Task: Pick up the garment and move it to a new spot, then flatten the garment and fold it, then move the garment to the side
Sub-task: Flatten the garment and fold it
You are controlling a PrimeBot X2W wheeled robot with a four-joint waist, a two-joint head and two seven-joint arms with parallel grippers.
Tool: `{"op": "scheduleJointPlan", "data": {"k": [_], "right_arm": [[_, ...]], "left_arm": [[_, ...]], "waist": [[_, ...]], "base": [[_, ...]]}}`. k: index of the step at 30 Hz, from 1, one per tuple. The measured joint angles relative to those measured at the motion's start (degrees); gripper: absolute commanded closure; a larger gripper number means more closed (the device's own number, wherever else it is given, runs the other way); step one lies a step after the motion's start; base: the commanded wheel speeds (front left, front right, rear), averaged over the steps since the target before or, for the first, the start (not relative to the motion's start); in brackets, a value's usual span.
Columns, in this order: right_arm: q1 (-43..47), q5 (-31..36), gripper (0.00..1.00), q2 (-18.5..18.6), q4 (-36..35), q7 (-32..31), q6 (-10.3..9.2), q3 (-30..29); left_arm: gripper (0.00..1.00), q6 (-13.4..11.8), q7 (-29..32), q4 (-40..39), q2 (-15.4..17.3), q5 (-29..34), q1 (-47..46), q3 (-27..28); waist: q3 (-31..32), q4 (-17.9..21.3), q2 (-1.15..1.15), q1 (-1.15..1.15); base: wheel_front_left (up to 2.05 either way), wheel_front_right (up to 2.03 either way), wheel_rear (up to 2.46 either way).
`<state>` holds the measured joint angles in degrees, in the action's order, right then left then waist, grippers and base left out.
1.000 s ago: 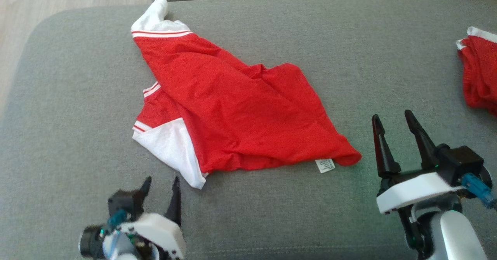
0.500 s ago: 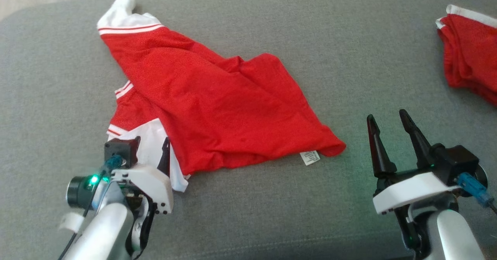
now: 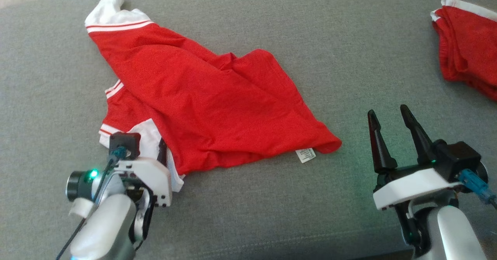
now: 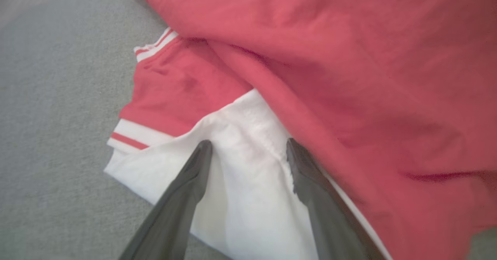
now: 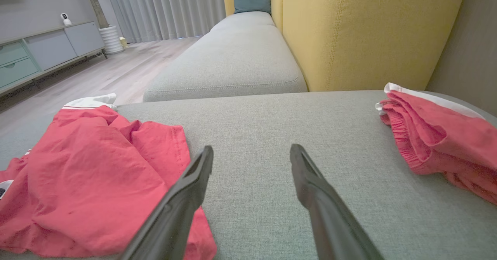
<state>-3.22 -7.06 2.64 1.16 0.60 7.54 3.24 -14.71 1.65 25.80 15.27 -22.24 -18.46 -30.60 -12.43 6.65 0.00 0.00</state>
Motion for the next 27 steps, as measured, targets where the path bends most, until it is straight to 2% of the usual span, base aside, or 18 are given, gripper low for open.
{"op": "scheduleJointPlan", "data": {"k": [13, 14, 18, 19, 22, 26, 27], "right_arm": [[-1.04, 0.0, 0.0, 0.0, 0.31, 0.25, 0.0, 0.12], [-1.04, 0.0, 0.0, 0.0, 0.31, 0.25, 0.0, 0.12], [-1.03, -0.01, 0.0, 0.0, 0.33, 0.44, 0.0, -0.03], [-1.03, -0.01, 0.0, 0.0, 0.34, 0.49, 0.0, -0.16], [-1.03, -0.21, 0.0, 0.0, 0.4, 0.73, 0.0, -0.33], [-1.04, -0.51, 0.0, 0.0, 0.59, 0.75, 0.0, -0.19], [-1.04, -0.51, 0.0, 0.0, 0.59, 0.75, 0.0, -0.13]], "left_arm": [[0.0, 0.6, -0.22, 6.48, -2.04, 1.48, -6.56, -2.01], [0.04, 0.6, -0.22, 6.48, -2.04, 1.48, -6.56, -2.01], [0.53, 0.58, -0.7, 7.13, -2.12, 1.37, -6.56, -1.87], [0.53, 0.57, -0.94, 7.17, -2.14, 1.3, -6.56, -1.79], [0.67, 0.31, -1.42, 7.22, -2.16, 0.49, -6.51, -1.49], [1.0, 0.07, -1.78, 7.24, -2.2, -0.11, -6.41, -1.08], [1.0, 0.05, -1.82, 7.26, -2.2, -0.11, -6.39, -0.98]], "waist": [[-1.02, 1.16, 0.0, 0.0], [-1.02, 1.16, 0.0, 0.0], [-1.04, 1.06, 0.0, 0.0], [-1.02, 0.94, 0.0, 0.0], [-0.9, 0.48, 0.0, 0.0], [-0.71, -0.18, 0.0, 0.0], [-0.69, -0.28, 0.0, 0.0]], "base": [[0.0, 0.0, 0.0], [0.0, 0.0, 0.0], [0.0, 0.0, 0.0], [0.0, 0.0, 0.0], [0.0, 0.0, 0.0], [0.0, 0.0, 0.0], [0.0, 0.0, 0.0]]}}
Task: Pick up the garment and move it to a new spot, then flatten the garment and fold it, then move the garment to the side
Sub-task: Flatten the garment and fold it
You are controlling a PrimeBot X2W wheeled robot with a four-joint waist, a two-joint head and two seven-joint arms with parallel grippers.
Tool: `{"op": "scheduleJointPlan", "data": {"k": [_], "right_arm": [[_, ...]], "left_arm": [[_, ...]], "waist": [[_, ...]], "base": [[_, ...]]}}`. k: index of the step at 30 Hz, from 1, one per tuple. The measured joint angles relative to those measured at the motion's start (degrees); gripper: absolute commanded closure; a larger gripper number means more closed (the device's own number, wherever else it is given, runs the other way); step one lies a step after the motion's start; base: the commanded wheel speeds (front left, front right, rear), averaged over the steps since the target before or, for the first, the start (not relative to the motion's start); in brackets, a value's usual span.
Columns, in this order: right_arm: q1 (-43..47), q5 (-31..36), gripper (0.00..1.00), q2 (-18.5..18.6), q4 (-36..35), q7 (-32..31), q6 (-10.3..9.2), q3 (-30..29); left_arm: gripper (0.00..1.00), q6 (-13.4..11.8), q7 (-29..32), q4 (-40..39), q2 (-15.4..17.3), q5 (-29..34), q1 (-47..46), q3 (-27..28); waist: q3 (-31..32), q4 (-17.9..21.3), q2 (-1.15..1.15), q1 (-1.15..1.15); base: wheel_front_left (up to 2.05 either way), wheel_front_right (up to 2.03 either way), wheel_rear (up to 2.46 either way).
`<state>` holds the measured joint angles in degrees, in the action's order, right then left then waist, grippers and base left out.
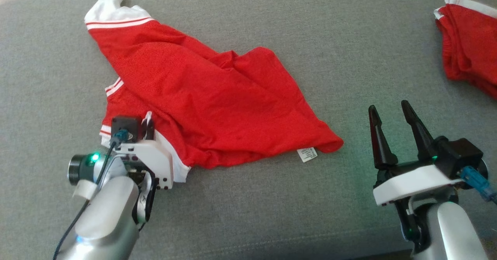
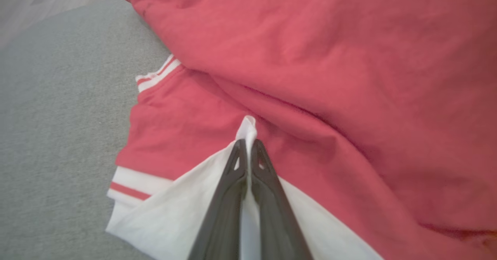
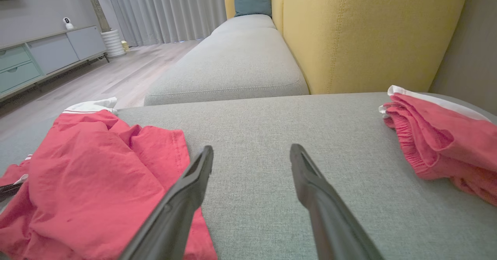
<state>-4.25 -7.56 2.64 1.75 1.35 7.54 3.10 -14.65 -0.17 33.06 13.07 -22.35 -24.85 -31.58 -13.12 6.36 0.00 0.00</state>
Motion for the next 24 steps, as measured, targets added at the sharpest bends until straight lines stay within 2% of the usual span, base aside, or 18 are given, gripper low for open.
{"op": "scheduleJointPlan", "data": {"k": [5, 9, 17, 24], "right_arm": [[0.0, 0.0, 0.0, 0.0, 0.02, 0.0, 0.0, 0.08], [0.01, 0.0, 0.0, 0.0, 0.27, 0.01, 0.0, 0.0], [0.43, 0.01, 0.0, 0.01, 0.36, 0.15, 0.0, -1.75], [1.76, 0.9, 0.0, 0.0, 0.08, -0.68, 0.0, -3.47]], "left_arm": [[1.0, -0.55, -1.93, -0.52, -0.27, -0.02, 0.03, 0.63], [1.0, -1.62, -4.12, -4.76, -0.48, -1.11, 1.09, 1.23], [1.0, -6.88, -8.09, -18.2, 2.4, -4.81, 15.35, 6.68], [1.0, -8.78, -8.18, -20.62, 2.89, -6.89, 21.84, 8.34]], "waist": [[0.12, -0.35, 0.0, 0.0], [0.66, -0.55, 0.0, 0.0], [2.27, -2.87, 0.0, 0.0], [3.14, -5.56, 0.0, 0.0]], "base": [[0.0, 0.0, 0.0], [0.0, 0.0, 0.0], [0.0, 0.0, 0.0], [0.0, 0.0, 0.0]]}}
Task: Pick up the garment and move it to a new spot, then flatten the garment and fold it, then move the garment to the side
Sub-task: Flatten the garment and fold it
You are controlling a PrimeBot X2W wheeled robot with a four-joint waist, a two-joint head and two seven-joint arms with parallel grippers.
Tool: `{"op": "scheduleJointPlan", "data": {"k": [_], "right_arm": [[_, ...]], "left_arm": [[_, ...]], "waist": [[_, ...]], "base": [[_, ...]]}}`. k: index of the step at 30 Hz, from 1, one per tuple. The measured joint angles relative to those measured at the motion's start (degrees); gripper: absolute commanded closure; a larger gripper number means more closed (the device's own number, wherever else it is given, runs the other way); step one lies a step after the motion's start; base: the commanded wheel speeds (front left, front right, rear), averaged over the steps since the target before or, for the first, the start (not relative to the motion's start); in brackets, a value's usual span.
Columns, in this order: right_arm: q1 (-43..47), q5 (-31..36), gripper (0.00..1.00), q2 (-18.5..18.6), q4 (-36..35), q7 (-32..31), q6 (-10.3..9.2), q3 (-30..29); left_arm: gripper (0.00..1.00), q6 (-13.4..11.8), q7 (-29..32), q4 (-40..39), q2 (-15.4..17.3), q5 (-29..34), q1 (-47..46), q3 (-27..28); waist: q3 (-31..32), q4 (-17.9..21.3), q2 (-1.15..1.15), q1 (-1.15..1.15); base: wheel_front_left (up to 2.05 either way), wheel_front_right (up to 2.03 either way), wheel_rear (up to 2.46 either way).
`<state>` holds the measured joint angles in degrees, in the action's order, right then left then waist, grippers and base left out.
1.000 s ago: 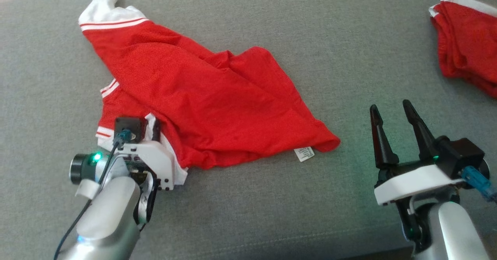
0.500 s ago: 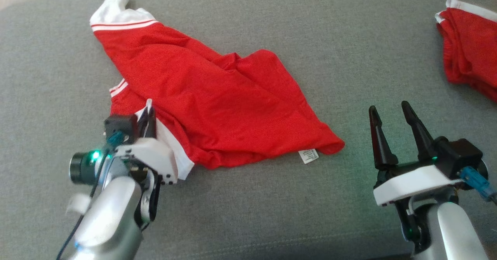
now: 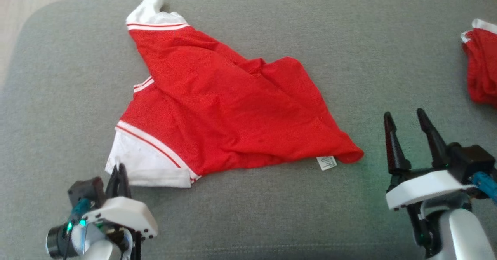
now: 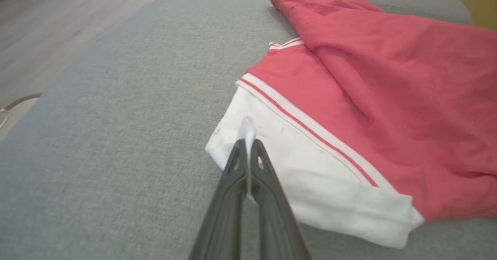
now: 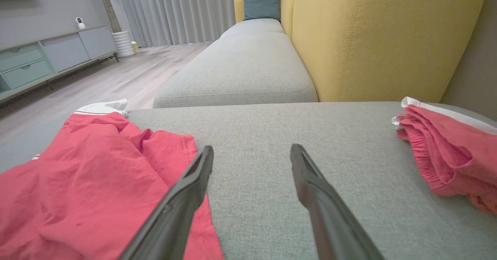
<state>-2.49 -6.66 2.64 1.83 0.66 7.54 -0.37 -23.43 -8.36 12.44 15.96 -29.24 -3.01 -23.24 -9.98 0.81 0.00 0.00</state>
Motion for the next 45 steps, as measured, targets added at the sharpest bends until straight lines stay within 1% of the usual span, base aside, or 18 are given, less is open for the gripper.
{"op": "scheduleJointPlan", "data": {"k": [5, 12, 16, 20, 21, 23, 24, 29, 34, 37, 40, 45], "right_arm": [[0.01, 1.57, 0.0, -0.02, -0.58, -0.7, 0.0, -3.32], [1.54, 2.82, 0.0, -0.02, -2.27, -2.03, 0.0, -6.99], [2.16, 3.24, 0.0, -0.02, -2.57, -2.83, 0.0, -7.23], [2.14, 3.23, 0.0, -0.02, -2.1, -3.55, 0.0, -6.15], [2.14, 3.22, 0.0, 0.0, -1.69, -3.63, 0.0, -5.76], [2.09, 3.21, 0.0, 0.16, -0.74, -4.31, 0.0, -5.02], [1.99, 3.2, 0.0, 0.4, -0.23, -4.75, 0.0, -4.39], [0.07, 2.03, 0.0, 2.46, 4.03, -6.83, 0.0, -0.24], [-6.91, 0.44, 0.0, 4.41, 10.31, -8.82, 0.0, 3.33], [-11.65, 0.16, 0.0, 5.65, 15.86, -9.85, 0.0, 4.54], [-16.28, -0.46, 0.0, 6.65, 22.51, -10.93, 0.0, 5.53], [-23.04, -1.97, 0.0, 8.7, 32.89, -12.58, 0.0, 8.32]], "left_arm": [[1.0, -0.3, -1.37, 1.04, -0.3, -1.7, 1.99, 0.78], [1.0, -0.38, -3.39, 4.31, -1.23, -3.67, 4.39, 3.27], [1.0, -0.34, -3.79, 5.28, -1.41, -4.21, 4.85, 3.61], [1.0, -0.18, -4.04, 7.27, -1.83, -4.27, 5.25, 3.6], [0.92, 0.16, -4.25, 7.76, -1.87, -4.27, 5.25, 3.59], [0.45, 0.34, -4.43, 8.46, -2.04, -4.27, 5.24, 3.59], [0.0, 0.77, -4.55, 8.72, -2.15, -4.28, 5.24, 3.63], [0.0, 1.3, -5.38, 10.24, -2.41, -4.81, 5.19, 5.27], [0.0, 2.78, -5.86, 10.18, -2.85, -4.42, 5.0, 5.72], [0.0, 3.31, -5.86, 8.54, -3.49, -2.88, 4.6, 6.02], [0.0, 3.82, -5.87, 5.06, -3.9, -0.66, 3.04, 6.25], [0.0, 3.81, -5.93, -0.31, -4.88, 2.18, 1.26, 5.6]], "waist": [[0.26, -1.19, 0.0, 0.0], [1.07, -2.16, 0.0, 0.0], [1.58, -2.48, 0.0, 0.0], [2.34, -3.01, 0.0, 0.0], [2.52, -3.2, 0.0, 0.0], [2.83, -3.65, 0.0, 0.0], [2.97, -3.88, 0.0, 0.0], [3.35, -5.22, 0.0, 0.0], [3.2, -6.81, 0.0, 0.0], [2.82, -7.69, 0.0, 0.0], [2.33, -8.86, 0.0, 0.0], [1.13, -11.36, 0.0, 0.01]], "base": [[0.0, 0.0, 0.0], [0.0, 0.0, 0.0], [0.0, 0.0, 0.0], [0.0, 0.0, 0.0], [0.0, 0.0, 0.0], [0.0, 0.0, 0.0], [0.0, 0.0, 0.0], [0.0, 0.0, 0.0], [0.0, 0.0, 0.0], [0.0, 0.0, 0.0], [0.0, 0.0, 0.0], [0.0, 0.0, 0.0]]}}
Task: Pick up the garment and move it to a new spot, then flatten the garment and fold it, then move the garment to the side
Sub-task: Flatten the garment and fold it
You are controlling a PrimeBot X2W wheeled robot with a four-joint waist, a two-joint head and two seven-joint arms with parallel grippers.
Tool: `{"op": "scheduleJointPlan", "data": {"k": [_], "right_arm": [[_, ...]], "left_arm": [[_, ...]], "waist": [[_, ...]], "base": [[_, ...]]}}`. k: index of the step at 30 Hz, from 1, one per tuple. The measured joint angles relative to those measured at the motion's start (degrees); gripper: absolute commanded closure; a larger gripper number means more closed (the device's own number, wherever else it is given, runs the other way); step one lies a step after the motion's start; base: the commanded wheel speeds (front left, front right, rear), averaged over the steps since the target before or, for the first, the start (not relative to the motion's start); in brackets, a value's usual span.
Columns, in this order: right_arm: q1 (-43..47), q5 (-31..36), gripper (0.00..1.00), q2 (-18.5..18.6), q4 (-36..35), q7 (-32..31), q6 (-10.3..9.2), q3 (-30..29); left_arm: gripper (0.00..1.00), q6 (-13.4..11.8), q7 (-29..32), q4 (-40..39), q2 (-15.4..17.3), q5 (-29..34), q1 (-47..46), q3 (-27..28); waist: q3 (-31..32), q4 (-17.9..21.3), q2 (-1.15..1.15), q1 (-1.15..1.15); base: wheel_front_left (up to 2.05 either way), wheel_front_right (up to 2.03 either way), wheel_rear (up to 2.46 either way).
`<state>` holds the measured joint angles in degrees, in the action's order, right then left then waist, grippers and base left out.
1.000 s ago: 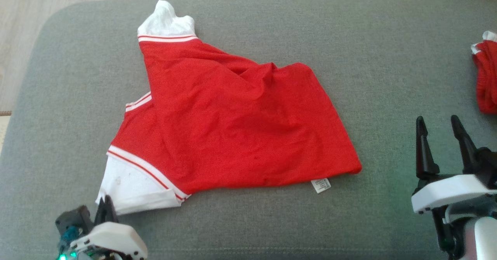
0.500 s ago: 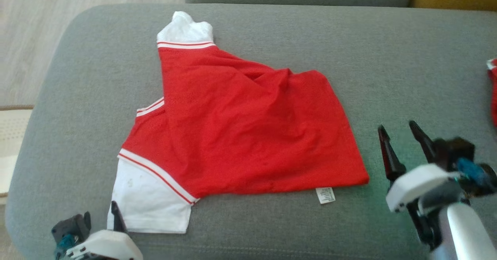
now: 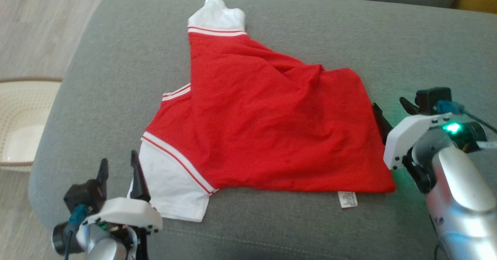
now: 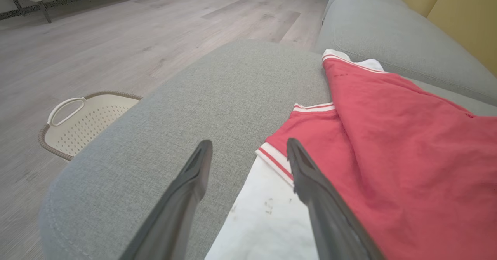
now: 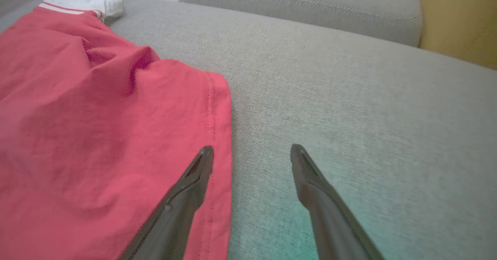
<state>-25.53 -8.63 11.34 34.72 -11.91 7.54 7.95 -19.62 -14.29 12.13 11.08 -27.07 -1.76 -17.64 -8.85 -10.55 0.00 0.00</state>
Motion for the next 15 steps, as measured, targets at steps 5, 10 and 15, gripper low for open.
{"op": "scheduleJointPlan", "data": {"k": [5, 10, 15], "right_arm": [[-4.47, -3.56, 0.0, 0.78, 6.59, -1.36, 0.0, 4.13], [-6.88, -7.2, 0.0, 2.41, 11.22, -2.76, 0.0, 7.26], [-9.89, -12.03, 0.0, 2.69, 12.9, -4.72, 0.0, 11.51]], "left_arm": [[0.0, -0.12, 0.0, -3.48, -0.54, 1.31, 0.05, -0.64], [0.0, -0.64, 0.0, -6.1, -0.55, 1.79, 0.06, -1.78], [0.0, -1.15, 0.01, -7.36, -0.58, 2.25, 0.1, -2.08]], "waist": [[-1.36, -2.32, 0.0, 0.0], [-2.41, -3.94, 0.0, 0.0], [-3.04, -4.65, 0.0, 0.0]], "base": [[0.0, 0.0, 0.0], [0.0, 0.0, 0.0], [0.0, 0.0, 0.0]]}}
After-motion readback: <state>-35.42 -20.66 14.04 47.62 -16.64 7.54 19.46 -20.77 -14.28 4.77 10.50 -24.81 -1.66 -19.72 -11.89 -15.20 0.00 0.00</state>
